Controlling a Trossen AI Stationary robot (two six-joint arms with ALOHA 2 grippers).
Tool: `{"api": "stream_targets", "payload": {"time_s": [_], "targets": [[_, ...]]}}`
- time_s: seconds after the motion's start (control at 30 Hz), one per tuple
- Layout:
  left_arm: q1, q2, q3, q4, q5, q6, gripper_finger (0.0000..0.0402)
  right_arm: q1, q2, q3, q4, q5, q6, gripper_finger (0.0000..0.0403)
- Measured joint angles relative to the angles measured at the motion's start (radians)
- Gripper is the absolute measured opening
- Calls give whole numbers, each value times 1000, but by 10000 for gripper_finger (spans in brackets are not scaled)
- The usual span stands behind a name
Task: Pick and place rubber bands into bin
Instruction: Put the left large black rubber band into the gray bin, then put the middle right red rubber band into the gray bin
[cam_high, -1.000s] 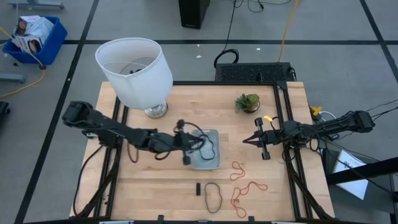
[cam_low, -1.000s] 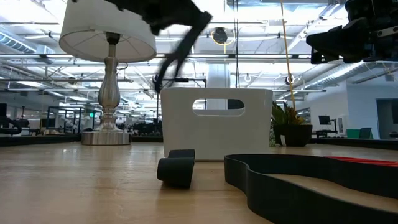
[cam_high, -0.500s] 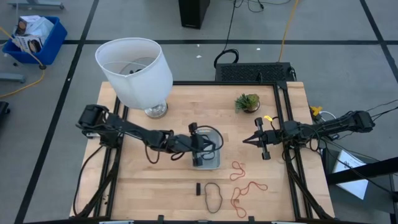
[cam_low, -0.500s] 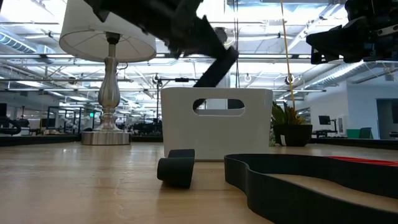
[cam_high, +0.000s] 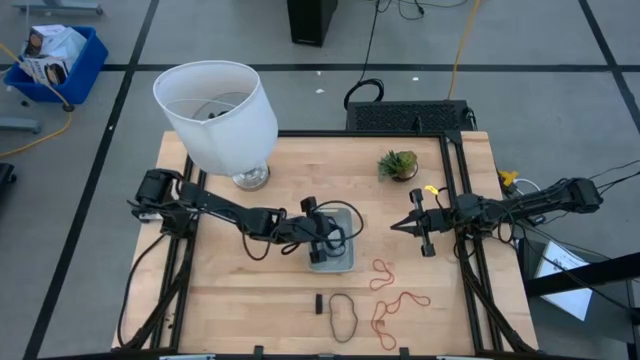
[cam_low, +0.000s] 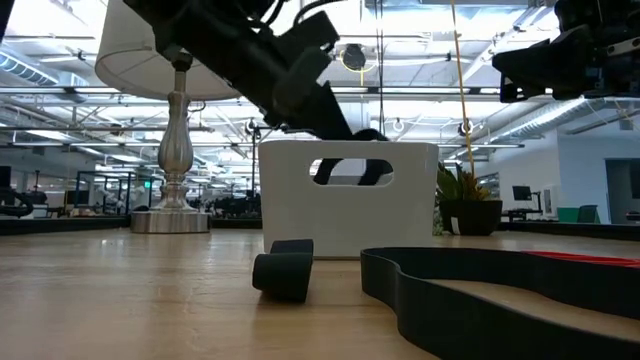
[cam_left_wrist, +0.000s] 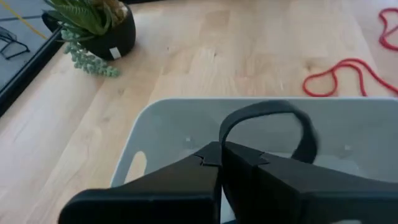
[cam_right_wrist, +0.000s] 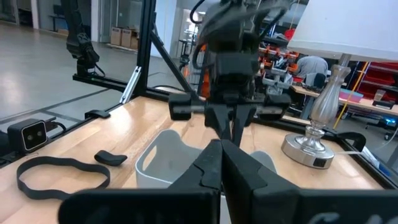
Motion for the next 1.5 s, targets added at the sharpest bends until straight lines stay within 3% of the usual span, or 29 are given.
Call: {"api": "stream_targets", "payload": {"time_s": [0.2, 0.53, 0.77, 0.97, 1.13, 1.3, 1.4, 1.5], "targets": [[0, -3, 0, -7, 9, -23, 37, 0, 0, 0, -3, 0, -1, 0], [-2, -6, 0, 1, 22, -12, 162, 0, 0, 0, -6, 0, -5, 0], [-53, -92, 0, -7, 3, 127, 202, 0, 0, 0, -14, 0, -13, 0], [-165, -251, -48, -31, -70, 323, 147, 0, -2, 0, 7, 0, -1, 0], [-166, -422, -226, 31, -79, 320, 70, 0, -1, 0, 8, 0, -25, 0], [-134, -541, -502, 408, 70, 292, 7, 0, -1, 0, 7, 0, -24, 0], [-172, -585, -653, 660, 53, 263, 7, 0, -1, 0, -1, 0, -24, 0], [-211, -597, -760, 796, 2, 263, 4, 0, -1, 0, -14, 0, -23, 0]]}}
